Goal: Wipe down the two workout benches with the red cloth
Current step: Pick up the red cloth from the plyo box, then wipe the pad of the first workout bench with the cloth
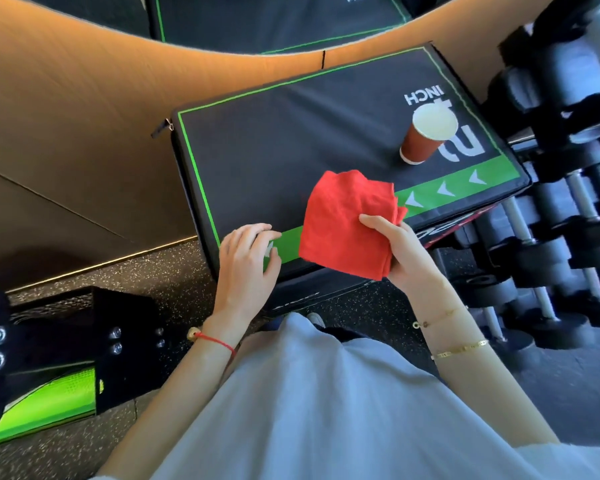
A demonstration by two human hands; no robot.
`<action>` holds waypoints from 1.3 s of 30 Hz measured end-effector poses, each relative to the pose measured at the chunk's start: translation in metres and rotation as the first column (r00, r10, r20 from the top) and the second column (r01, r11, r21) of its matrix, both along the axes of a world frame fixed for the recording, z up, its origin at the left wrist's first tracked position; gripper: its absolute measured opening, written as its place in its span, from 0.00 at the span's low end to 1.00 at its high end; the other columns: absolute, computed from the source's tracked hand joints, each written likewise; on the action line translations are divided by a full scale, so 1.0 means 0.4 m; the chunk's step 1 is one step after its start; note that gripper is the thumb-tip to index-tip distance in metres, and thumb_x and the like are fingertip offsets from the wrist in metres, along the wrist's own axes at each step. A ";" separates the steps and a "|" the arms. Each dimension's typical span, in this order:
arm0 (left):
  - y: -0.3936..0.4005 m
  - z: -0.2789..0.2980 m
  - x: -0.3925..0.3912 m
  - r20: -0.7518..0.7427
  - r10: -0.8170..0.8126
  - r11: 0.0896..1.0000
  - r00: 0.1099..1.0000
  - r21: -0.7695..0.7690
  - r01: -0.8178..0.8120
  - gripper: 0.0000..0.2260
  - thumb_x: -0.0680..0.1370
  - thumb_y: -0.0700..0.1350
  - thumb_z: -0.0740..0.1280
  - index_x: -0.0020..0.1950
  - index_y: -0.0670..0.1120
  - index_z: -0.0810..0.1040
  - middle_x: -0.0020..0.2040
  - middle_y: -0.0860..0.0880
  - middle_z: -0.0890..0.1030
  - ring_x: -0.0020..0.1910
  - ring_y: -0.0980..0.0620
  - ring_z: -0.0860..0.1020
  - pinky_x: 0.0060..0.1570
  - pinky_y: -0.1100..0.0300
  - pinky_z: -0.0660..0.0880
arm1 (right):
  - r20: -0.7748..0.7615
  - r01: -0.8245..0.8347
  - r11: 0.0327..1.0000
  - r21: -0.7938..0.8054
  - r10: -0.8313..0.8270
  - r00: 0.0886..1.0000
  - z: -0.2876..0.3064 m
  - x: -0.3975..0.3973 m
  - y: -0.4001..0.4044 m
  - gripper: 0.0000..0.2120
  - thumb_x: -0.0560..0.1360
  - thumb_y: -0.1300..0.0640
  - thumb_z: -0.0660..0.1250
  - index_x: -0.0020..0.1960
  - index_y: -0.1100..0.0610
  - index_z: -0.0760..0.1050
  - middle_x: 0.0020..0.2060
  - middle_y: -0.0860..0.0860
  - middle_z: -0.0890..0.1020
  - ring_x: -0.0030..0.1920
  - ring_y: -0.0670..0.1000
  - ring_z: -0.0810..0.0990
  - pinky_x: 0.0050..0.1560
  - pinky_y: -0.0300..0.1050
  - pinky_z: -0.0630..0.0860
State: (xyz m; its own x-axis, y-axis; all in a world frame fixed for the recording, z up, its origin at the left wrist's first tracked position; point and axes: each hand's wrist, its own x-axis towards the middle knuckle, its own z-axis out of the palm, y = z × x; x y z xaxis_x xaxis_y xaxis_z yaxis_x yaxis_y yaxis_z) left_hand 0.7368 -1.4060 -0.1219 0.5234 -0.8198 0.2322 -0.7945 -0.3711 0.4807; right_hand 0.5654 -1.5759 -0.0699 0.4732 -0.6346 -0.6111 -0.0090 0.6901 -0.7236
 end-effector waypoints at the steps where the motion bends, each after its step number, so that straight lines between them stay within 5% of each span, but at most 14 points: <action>1: 0.000 0.006 0.002 0.001 -0.024 1.000 1.000 0.000 0.024 0.10 0.76 0.40 0.66 0.57 0.47 0.81 0.60 0.50 0.79 0.63 0.49 0.75 0.67 0.49 0.68 | -0.006 0.029 1.000 0.000 -0.029 1.000 0.001 -0.009 0.014 0.13 0.73 0.61 0.72 0.57 0.58 0.78 0.50 0.55 0.86 0.49 0.53 0.85 0.42 0.45 0.82; 8: 0.028 0.043 0.036 -0.027 -0.255 0.967 0.967 0.017 0.255 0.11 0.77 0.40 0.65 0.58 0.47 0.80 0.60 0.51 0.79 0.62 0.50 0.75 0.65 0.52 0.69 | -0.014 0.252 0.968 -0.012 -0.252 0.968 0.003 -0.055 0.163 0.10 0.73 0.62 0.71 0.54 0.57 0.80 0.48 0.56 0.86 0.47 0.55 0.86 0.42 0.48 0.83; 14: 0.088 0.062 0.032 -0.059 -0.527 0.848 0.848 0.036 0.529 0.10 0.77 0.39 0.66 0.57 0.45 0.81 0.57 0.50 0.80 0.59 0.49 0.77 0.64 0.52 0.70 | -0.044 0.523 0.852 -0.003 -0.523 0.851 -0.009 -0.101 0.372 0.09 0.74 0.63 0.70 0.53 0.57 0.80 0.48 0.56 0.86 0.46 0.54 0.86 0.46 0.48 0.83; 23: 0.176 0.064 -0.054 -0.133 -0.819 0.548 0.558 0.106 0.830 0.10 0.78 0.40 0.66 0.58 0.47 0.81 0.60 0.52 0.79 0.61 0.51 0.75 0.63 0.53 0.70 | -0.170 0.845 0.535 0.027 -0.830 0.531 -0.019 -0.213 0.701 0.13 0.73 0.61 0.71 0.57 0.60 0.78 0.54 0.61 0.83 0.56 0.62 0.82 0.59 0.61 0.77; 31: 0.247 0.062 -0.208 -0.108 -0.966 0.233 0.237 0.047 0.971 0.09 0.78 0.39 0.67 0.57 0.45 0.81 0.58 0.50 0.81 0.59 0.51 0.77 0.61 0.52 0.72 | -0.135 0.977 0.214 0.017 -0.967 0.214 -0.034 -0.312 0.971 0.07 0.72 0.61 0.71 0.51 0.57 0.80 0.47 0.58 0.85 0.49 0.59 0.84 0.56 0.61 0.79; 39: 0.412 0.065 -0.438 -0.085 -0.996 -0.031 -0.031 -0.003 1.000 0.09 0.78 0.37 0.66 0.56 0.42 0.81 0.56 0.47 0.82 0.57 0.46 0.79 0.59 0.46 0.75 | -0.075 0.998 -0.068 0.011 -0.995 -0.067 -0.036 -0.435 1.268 0.11 0.74 0.62 0.69 0.56 0.59 0.80 0.53 0.61 0.83 0.50 0.59 0.83 0.55 0.54 0.80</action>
State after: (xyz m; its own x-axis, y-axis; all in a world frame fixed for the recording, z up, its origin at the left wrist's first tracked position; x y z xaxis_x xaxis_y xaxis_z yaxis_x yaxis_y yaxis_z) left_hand 0.5614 -1.2410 -0.0960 -0.8356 -0.5156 0.1896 -0.3459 0.7619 0.5476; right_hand 0.3914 -1.0688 -0.0843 -0.6553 -0.3821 -0.6515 0.7004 0.0156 -0.7136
